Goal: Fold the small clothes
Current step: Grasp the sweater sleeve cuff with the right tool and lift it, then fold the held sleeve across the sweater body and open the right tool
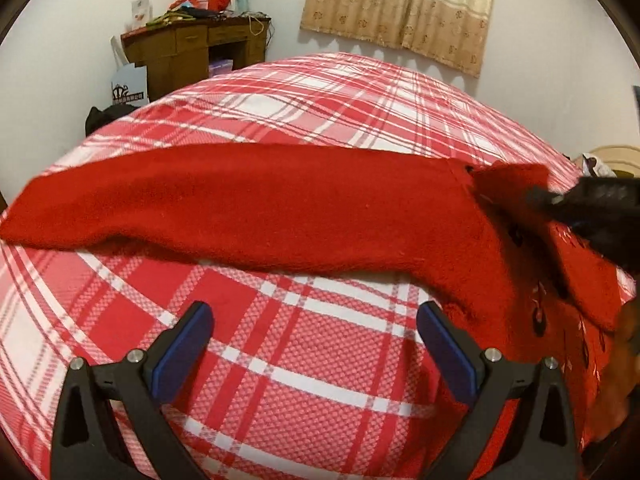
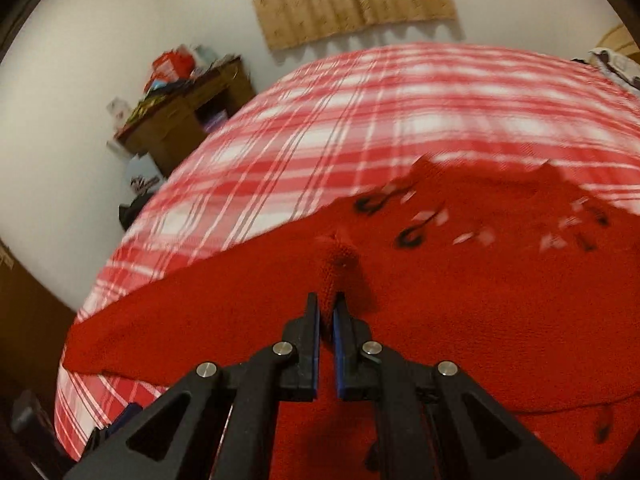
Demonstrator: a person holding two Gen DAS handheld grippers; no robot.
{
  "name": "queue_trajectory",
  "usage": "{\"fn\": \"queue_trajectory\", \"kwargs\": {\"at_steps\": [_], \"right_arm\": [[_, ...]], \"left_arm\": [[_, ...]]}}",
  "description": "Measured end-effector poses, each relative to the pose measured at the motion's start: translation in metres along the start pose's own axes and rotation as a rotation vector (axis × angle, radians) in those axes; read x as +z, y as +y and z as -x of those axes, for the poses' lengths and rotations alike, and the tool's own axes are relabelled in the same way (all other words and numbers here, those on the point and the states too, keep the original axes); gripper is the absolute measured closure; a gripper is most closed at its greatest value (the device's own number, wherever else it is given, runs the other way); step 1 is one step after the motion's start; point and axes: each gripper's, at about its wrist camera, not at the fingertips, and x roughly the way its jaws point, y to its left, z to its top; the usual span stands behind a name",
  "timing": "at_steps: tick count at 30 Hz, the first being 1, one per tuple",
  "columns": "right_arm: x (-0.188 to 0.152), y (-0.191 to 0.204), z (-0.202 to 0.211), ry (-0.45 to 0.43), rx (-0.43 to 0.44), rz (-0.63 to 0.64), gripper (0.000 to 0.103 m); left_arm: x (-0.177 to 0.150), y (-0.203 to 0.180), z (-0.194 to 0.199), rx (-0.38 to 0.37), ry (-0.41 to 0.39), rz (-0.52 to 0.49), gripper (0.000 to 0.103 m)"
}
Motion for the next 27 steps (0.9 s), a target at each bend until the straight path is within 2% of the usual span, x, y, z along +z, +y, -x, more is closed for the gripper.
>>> {"fn": "queue_trajectory", "kwargs": {"at_steps": [4,5,6,8,10,11,12,14,17,21,24,27], "right_arm": [[-0.016,-0.001,-0.021,0.068,0.037,-0.012,0.094],[-0.017,-0.003,-0.021,0.068,0.055,-0.021,0.085],[-0.019,-0.003,-0.019,0.06,0.09,-0.026,0.065],[-0.019,-0.001,-0.015,0.086,0.188,-0.027,0.045],[-0.019,0.001,-0.006,0.084,0.239,-0.015,0.045],[-0.018,0.0,0.006,0.04,0.244,-0.006,0.054],[-0.016,-0.001,0.014,0.001,0.23,-0.001,0.07],[-0.01,-0.006,0.021,-0.032,0.189,-0.007,0.083],[-0.001,-0.016,0.004,-0.009,0.085,-0.039,0.087],[0.005,-0.013,-0.03,0.041,0.058,-0.019,0.087],[0.0,-0.001,-0.043,0.041,0.045,0.049,0.087],[-0.002,0.01,-0.047,0.084,0.124,0.086,0.087]], "left_arm": [[-0.002,-0.006,-0.003,0.001,-0.013,-0.027,0.0],[-0.003,-0.008,-0.003,0.002,-0.014,-0.032,0.0],[-0.003,-0.008,-0.004,0.001,-0.015,-0.037,0.0],[-0.004,-0.006,-0.002,-0.006,-0.019,-0.039,0.0],[-0.005,-0.005,-0.001,-0.012,-0.022,-0.034,0.0],[-0.006,-0.004,-0.001,-0.014,-0.023,-0.031,0.0],[-0.006,-0.004,0.0,-0.015,-0.024,-0.03,0.0],[-0.007,-0.004,0.0,-0.014,-0.027,-0.031,0.0],[-0.008,-0.005,-0.001,-0.004,-0.028,-0.036,0.0],[-0.009,-0.008,-0.002,0.017,-0.025,-0.051,0.0],[-0.009,-0.009,-0.002,0.026,-0.026,-0.058,0.0],[-0.01,-0.009,-0.002,0.028,-0.027,-0.06,0.0]]}}
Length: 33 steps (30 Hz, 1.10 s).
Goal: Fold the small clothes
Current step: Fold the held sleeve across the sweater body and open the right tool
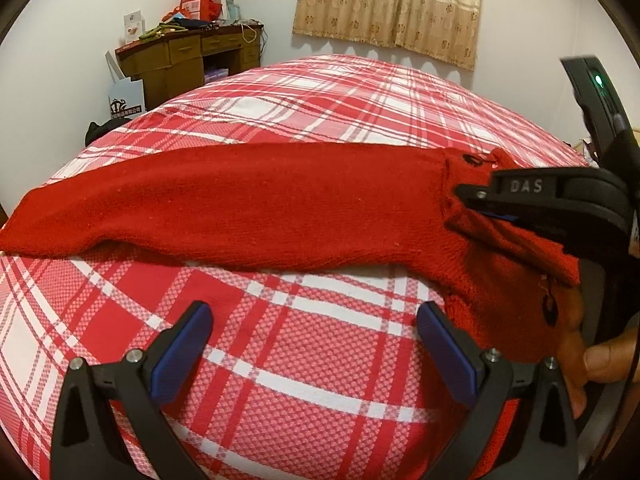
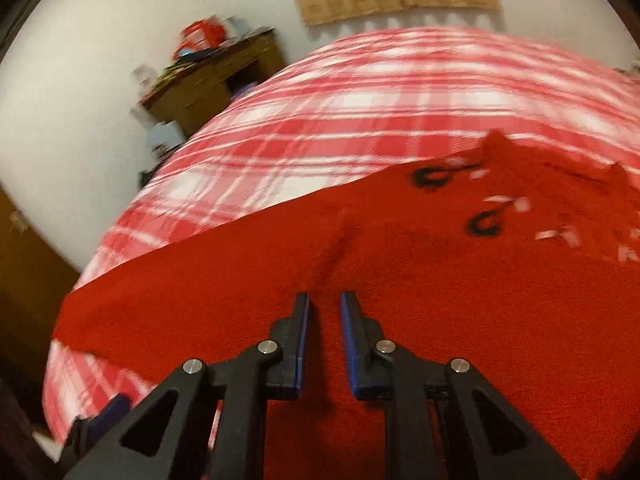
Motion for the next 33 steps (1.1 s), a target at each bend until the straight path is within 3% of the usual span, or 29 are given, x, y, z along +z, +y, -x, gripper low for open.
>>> {"fn": "queue_trajectory", "kwargs": {"at_steps": [6,8,11,15,19,21,25,33], "right_arm": [[-0.003,0.014,-0.002,0.03,0.005,0.099,0.084],[-0.002,0.014,0.008,0.043,0.068,0.097,0.084],[-0.002,0.006,0.046,-0.039,0.101,0.068,0.084],[-0.009,-0.027,0.101,-0.145,-0.025,0.019,0.084],[-0.034,-0.06,0.126,-0.145,-0.243,0.01,0.084],[-0.046,-0.074,0.127,-0.138,-0.305,0.002,0.084],[-0.067,-0.099,0.112,-0.075,-0.335,-0.062,0.084],[-0.073,-0.096,0.111,-0.114,-0.358,-0.036,0.083]], "left_arm": [[-0.001,-0.001,-0.001,0.004,-0.01,-0.003,0.0],[-0.001,-0.001,-0.001,0.005,-0.011,-0.005,0.0],[-0.001,-0.001,-0.001,0.005,-0.011,-0.005,0.0],[-0.001,-0.002,-0.001,0.011,-0.009,-0.009,0.0],[-0.001,-0.003,-0.002,0.021,-0.005,-0.016,0.0],[-0.001,-0.004,-0.002,0.024,-0.003,-0.018,0.0],[-0.001,-0.005,-0.003,0.036,0.007,-0.025,0.0],[0.004,0.001,0.003,0.037,0.049,-0.009,0.0]]}}
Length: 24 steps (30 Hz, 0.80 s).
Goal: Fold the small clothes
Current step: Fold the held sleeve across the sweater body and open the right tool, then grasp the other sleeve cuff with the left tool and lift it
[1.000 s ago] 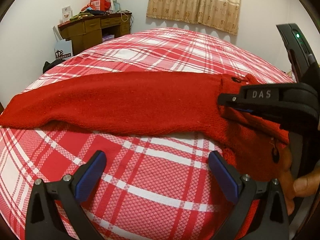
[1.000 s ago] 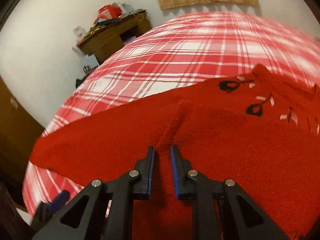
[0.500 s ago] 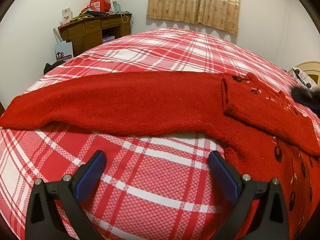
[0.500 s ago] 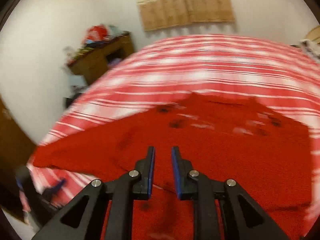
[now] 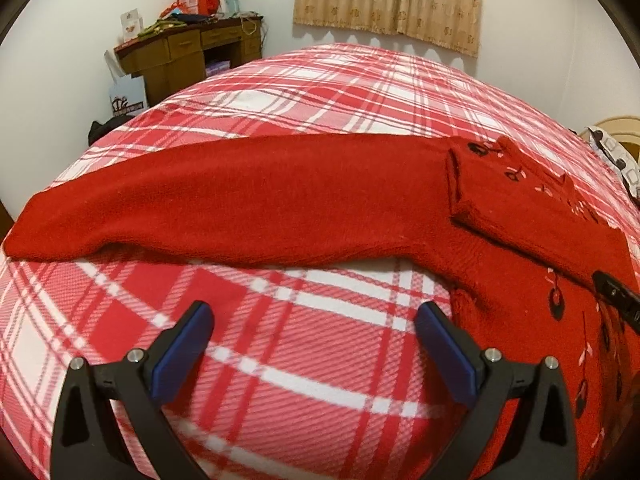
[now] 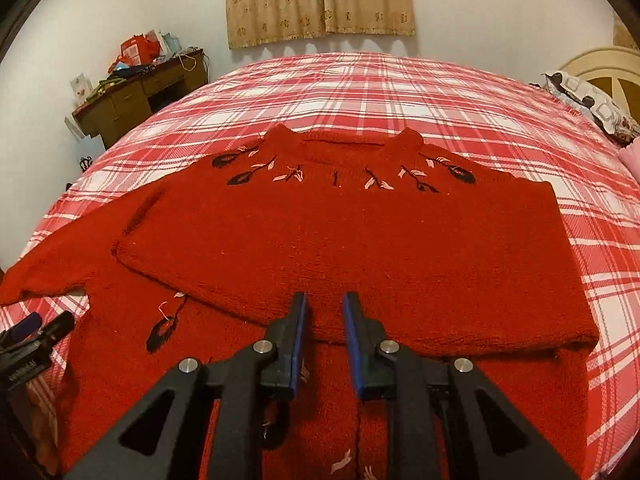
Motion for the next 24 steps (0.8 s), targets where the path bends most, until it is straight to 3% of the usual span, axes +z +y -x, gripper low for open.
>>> {"fn": "queue_trajectory", "kwargs": {"at_steps": [3,12,14,16,19,24], "right_arm": [[-0.001,-0.006,0.003,-0.007,0.03,-0.029,0.083],[-0.003,-0.004,0.003,-0.009,0.021,-0.02,0.082],[-0.003,-0.005,0.003,-0.009,0.029,-0.027,0.082],[-0.003,-0.005,0.003,-0.008,0.033,-0.031,0.082],[-0.003,-0.005,0.003,-0.008,0.033,-0.031,0.082],[-0.003,-0.006,0.002,-0.008,0.04,-0.038,0.082]], "left_arm": [[0.007,0.031,0.015,0.042,-0.021,0.083,0.0],[0.047,0.19,0.047,0.324,-0.144,0.439,0.001],[0.048,0.213,0.039,0.333,-0.122,0.504,0.01],[0.046,0.235,0.023,0.292,-0.072,0.582,0.022],[0.042,0.243,0.008,0.316,-0.051,0.633,0.022],[0.043,0.227,-0.001,0.34,-0.07,0.591,0.025]]}}
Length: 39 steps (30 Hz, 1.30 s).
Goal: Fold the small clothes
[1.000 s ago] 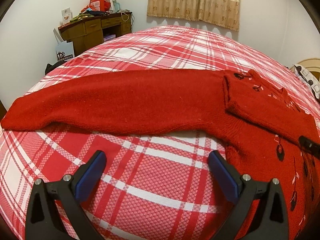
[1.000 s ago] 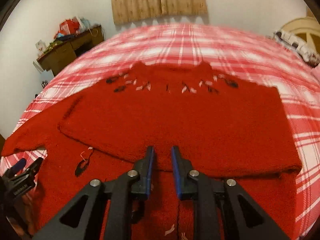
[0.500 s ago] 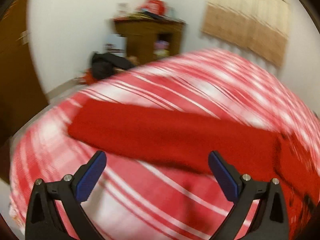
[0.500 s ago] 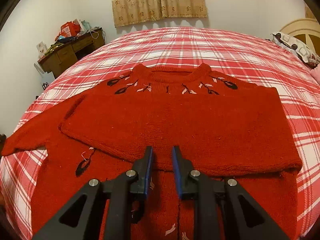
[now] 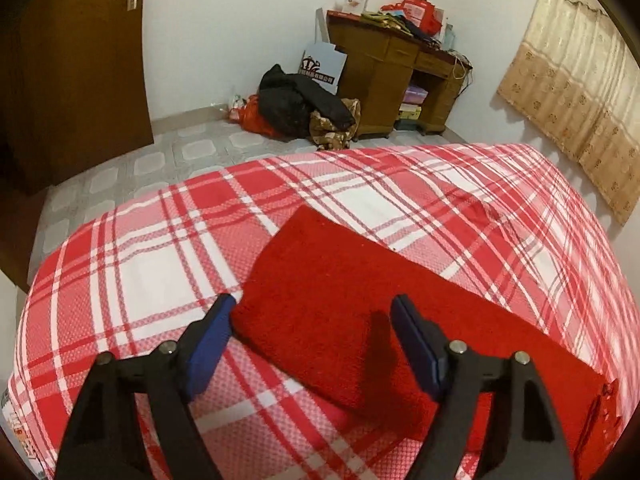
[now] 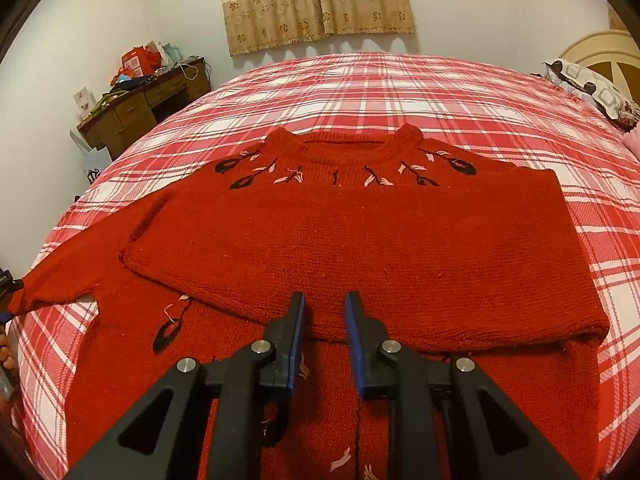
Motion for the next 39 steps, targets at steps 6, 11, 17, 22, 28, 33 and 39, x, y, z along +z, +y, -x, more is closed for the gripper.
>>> {"fn": "queue_trajectory", "kwargs": {"at_steps": [6,11,17,22,28,33,39], "right_arm": [[0.0,-0.004,-0.001,-0.001,0.018,-0.014,0.082],[0.0,-0.009,0.0,-0.004,0.046,-0.04,0.082],[0.0,-0.01,0.0,-0.006,0.052,-0.045,0.081],[0.0,-0.011,0.0,-0.008,0.064,-0.054,0.081],[-0.001,-0.015,0.001,-0.011,0.084,-0.071,0.081],[-0.001,-0.017,0.0,-0.012,0.101,-0.087,0.081],[0.0,-0.019,-0.001,-0.014,0.122,-0.092,0.074]], "left_arm": [[0.002,0.003,0.001,-0.042,-0.02,0.005,0.083],[0.008,-0.015,0.01,-0.084,-0.023,-0.022,0.084],[0.003,-0.086,0.063,-0.189,-0.139,-0.17,0.084],[-0.032,-0.167,0.126,-0.396,-0.179,-0.332,0.084],[-0.114,-0.252,0.175,-0.611,-0.125,-0.552,0.084],[-0.179,-0.283,0.168,-0.643,-0.003,-0.648,0.084],[-0.206,-0.282,0.149,-0.585,0.073,-0.699,0.084]]}}
